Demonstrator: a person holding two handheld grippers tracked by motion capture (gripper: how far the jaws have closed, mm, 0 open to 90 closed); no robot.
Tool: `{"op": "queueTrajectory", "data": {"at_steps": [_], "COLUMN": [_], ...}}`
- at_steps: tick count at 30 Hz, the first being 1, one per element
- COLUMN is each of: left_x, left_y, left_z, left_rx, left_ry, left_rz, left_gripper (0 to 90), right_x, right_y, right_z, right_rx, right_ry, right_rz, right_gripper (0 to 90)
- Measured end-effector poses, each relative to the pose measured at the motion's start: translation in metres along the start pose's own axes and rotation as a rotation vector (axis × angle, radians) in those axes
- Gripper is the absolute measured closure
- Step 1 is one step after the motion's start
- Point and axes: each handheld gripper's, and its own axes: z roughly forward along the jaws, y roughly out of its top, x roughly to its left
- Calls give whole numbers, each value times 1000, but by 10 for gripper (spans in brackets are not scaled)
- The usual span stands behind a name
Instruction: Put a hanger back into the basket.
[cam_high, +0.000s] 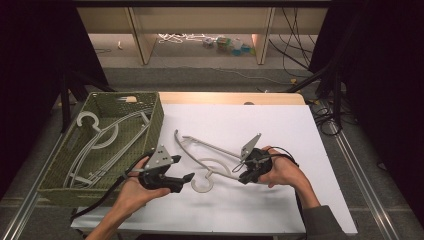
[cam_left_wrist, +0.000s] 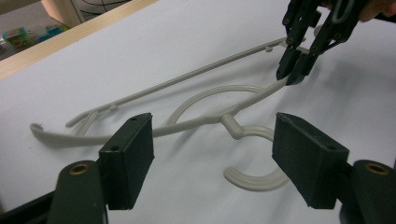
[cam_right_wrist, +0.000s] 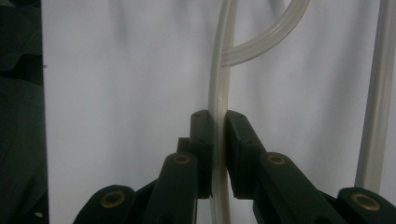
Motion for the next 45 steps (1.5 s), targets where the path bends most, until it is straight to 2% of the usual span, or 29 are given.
{"op": "queueTrajectory", "data": {"at_steps": [1, 3, 5, 8, 10, 12, 14, 16, 21, 22, 24, 25, 27, 28, 29, 31, 35, 38, 42, 43, 44, 45], "left_x": [2, 7, 9, 9, 9, 11, 14, 16, 16, 17, 18, 16, 15, 13, 12, 10, 8, 7, 7, 6, 6, 8], "left_y": [0, 1, 2, 5, 6, 5, 3, 3, 0, -1, -3, -4, -5, -6, -6, -7, -8, -9, -10, -11, -12, -12], "left_z": [3, 9, 12, 14, 16, 18, 21, 22, 29, 30, 32, 33, 35, 36, 37, 38, 40, 41, 43, 44, 45, 46], "left_rx": [28, 55, 70, 78, 87, 104, 124, 137, 153, 170, 192, 191, 199, 197, 202, 207, 213, 201, 204, 197, 191, 203], "left_ry": [-10, 4, 20, 37, 23, 23, 23, 24, -8, 2, 4, -7, -4, -18, -21, -21, -21, -28, -25, -34, -34, -28], "left_rz": [-16, 11, 20, 70, 106, 100, 115, 115, 123, 137, 160, 155, 177, 178, 185, 205, 224, 230, 271, 269, 274, 294], "left_gripper": [302, 299, 302, 313, 317, 324, 329, 329, 347, 348, 349, 351, 353, 352, 353, 356, 361, 366, 374, 382, 386, 392], "right_x": [1, 3, 4, 7, 9, 10, 11, 12, 14, 15, 16, 16, 16, 16, 17, 16, 16, 16, 17, 17, 17, 17], "right_y": [-1, -3, -6, -7, -7, -7, -8, -8, -6, -6, -6, -6, -7, -8, -8, -8, -9, -9, -8, -7, -7, -7], "right_z": [-1, -6, -11, -15, -16, -17, -19, -19, -21, -21, -23, -24, -24, -25, -26, -26, -28, -28, -29, -29, -29, -29], "right_rx": [-9, -21, -36, -43, -44, -48, -48, -51, -53, -57, -58, -60, -64, -65, -67, -66, -80, -77, -77, -75, -79, -82], "right_ry": [3, 10, 17, 17, 27, 36, 51, 49, 75, 89, 86, 93, 88, 106, 105, 97, 125, 113, 120, 131, 121, 122], "right_rz": [-3, 4, 3, -13, -18, -27, -30, -34, -47, -48, -60, -56, -59, -56, -56, -61, -60, -65, -64, -67, -66, -72], "right_gripper": [823, 823, 823, 823, 823, 822, 822, 822, 822, 822, 822, 822, 822, 822, 822, 822, 822, 822, 821, 822, 822, 821]}}
